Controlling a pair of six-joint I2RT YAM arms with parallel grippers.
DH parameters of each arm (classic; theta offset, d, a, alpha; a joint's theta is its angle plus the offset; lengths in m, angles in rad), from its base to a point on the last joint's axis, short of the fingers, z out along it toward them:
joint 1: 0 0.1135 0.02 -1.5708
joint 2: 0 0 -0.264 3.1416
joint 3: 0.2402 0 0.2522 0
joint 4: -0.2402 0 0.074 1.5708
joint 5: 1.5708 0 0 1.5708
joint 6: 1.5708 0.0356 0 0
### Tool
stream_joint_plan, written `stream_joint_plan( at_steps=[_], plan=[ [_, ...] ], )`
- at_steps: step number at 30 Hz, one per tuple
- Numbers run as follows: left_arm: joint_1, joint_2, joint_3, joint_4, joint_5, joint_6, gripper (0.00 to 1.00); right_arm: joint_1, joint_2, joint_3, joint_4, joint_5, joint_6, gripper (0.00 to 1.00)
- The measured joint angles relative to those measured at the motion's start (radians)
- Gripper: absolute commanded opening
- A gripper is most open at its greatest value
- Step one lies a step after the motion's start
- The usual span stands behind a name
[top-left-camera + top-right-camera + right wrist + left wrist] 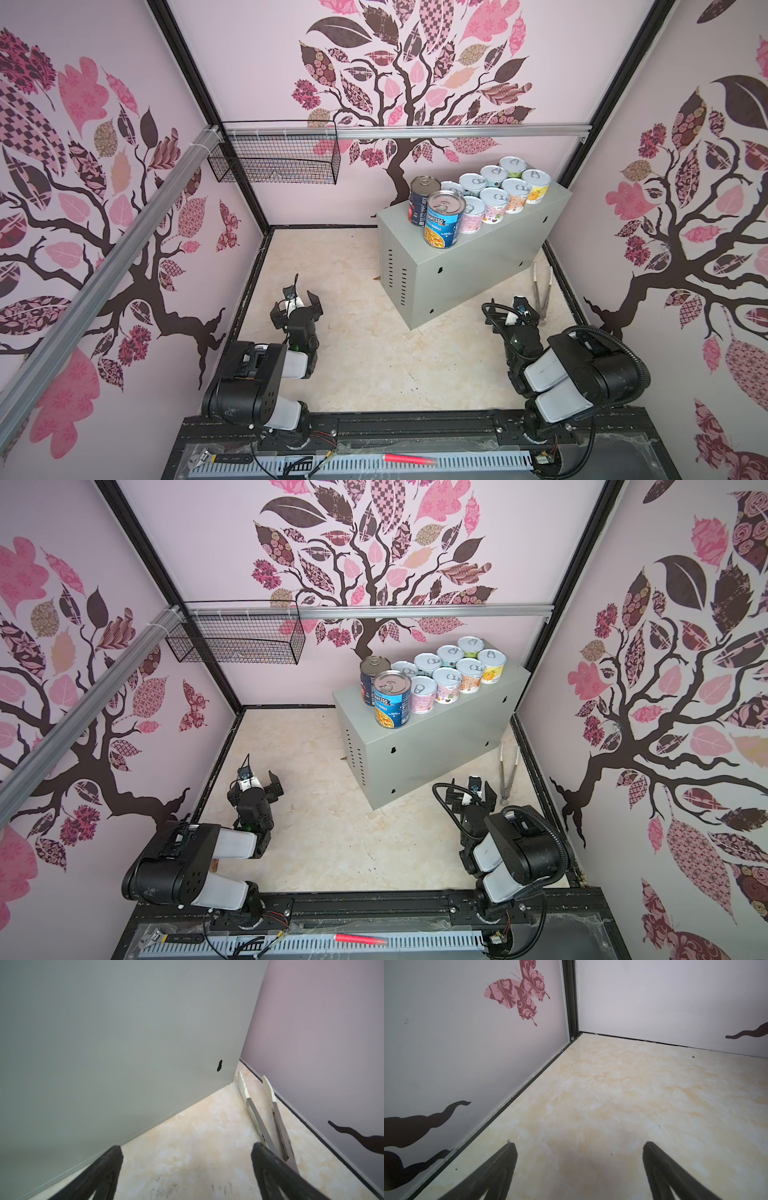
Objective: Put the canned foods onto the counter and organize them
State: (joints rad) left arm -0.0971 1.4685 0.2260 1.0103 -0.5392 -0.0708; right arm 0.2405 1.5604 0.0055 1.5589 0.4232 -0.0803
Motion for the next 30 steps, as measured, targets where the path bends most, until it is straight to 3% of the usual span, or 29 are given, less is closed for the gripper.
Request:
stream_joint_plan(
  at_steps=[7,12,15,17,30],
  plan=[
    [0.030,0.096,0.064,0.044,0.146,0.034,0.98,-0.012,0.015,0.001,0.010,-0.027,-0.006,1.00],
    [0.085,0.099,0.129,-0.082,0.251,0.021,0.98,-0.050,0.049,0.068,-0.027,-0.037,0.013,1.00],
    [0.106,0.098,0.148,-0.109,0.278,0.014,0.98,-0.133,0.029,0.225,-0.232,-0.103,0.070,1.00],
    [0.106,0.098,0.148,-0.125,0.292,0.014,0.98,-0.180,0.019,0.281,-0.277,-0.134,0.100,1.00],
    [0.103,0.098,0.148,-0.142,0.316,0.014,0.98,-0.190,0.017,0.255,-0.370,-0.193,0.138,1.00]
  ],
)
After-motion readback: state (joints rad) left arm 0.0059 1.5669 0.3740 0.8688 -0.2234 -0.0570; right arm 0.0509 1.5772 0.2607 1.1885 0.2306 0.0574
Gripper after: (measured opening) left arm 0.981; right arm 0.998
